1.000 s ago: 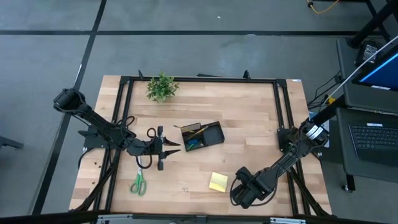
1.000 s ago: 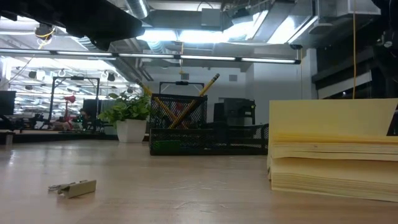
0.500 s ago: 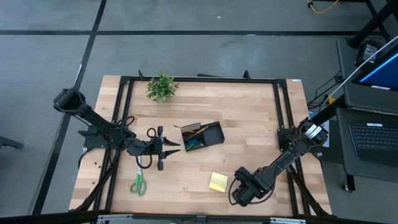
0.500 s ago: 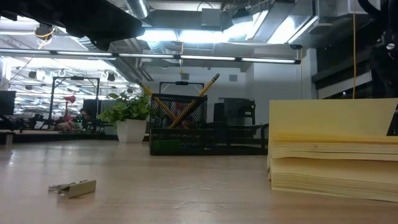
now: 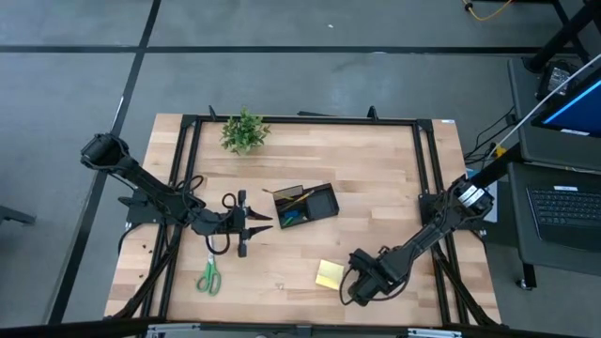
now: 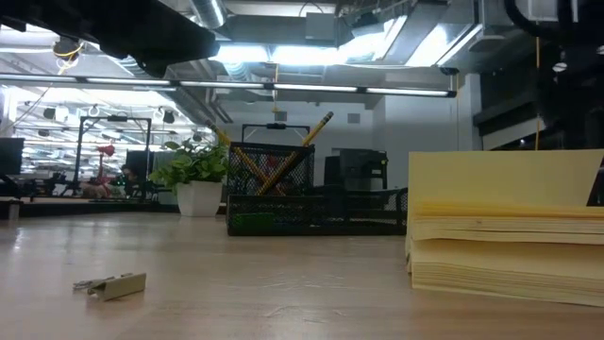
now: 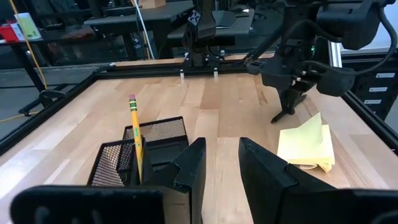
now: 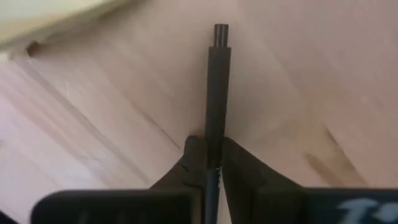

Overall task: Pick and place office supplies into organizer
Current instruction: Put the black pen into the black desk organizer, then put the yellow sticky notes into the black desk organizer

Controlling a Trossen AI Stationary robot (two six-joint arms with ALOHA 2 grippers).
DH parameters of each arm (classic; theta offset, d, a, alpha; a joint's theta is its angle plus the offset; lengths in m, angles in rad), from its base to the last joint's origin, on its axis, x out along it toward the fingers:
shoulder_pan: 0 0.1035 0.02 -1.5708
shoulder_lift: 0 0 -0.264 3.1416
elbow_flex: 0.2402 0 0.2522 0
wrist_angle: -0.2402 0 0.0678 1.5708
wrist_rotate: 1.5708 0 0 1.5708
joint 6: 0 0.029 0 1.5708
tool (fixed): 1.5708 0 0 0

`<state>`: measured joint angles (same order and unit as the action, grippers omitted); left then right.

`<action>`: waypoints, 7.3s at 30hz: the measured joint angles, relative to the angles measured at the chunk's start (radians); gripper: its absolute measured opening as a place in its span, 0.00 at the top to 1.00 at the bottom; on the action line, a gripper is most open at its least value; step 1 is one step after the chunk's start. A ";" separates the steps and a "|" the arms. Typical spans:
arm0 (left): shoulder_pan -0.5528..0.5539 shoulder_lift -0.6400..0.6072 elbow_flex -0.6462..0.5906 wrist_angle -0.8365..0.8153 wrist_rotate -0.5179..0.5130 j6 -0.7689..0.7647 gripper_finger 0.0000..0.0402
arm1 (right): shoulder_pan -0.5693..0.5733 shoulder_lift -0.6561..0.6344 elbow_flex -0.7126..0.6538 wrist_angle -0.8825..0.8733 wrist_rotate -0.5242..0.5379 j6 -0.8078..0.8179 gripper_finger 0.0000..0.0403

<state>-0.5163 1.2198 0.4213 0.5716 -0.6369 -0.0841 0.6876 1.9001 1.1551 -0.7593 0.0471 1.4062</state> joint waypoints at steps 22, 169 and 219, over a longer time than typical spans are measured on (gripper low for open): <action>0.001 0.030 0.000 -0.022 -0.002 0.001 0.77 | -0.105 -0.247 0.008 0.013 0.582 -0.195 0.93; -0.025 0.029 0.120 -0.321 0.130 -0.004 0.77 | 0.025 0.038 0.679 -0.280 0.426 -0.779 0.99; -0.042 0.029 0.120 -0.332 0.103 -0.044 0.77 | 0.069 0.325 0.923 -0.422 0.248 -0.677 1.00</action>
<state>-0.5583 1.2488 0.5411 0.2394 -0.5342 -0.1280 0.7567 2.2254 2.0785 -1.1814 0.2949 0.7290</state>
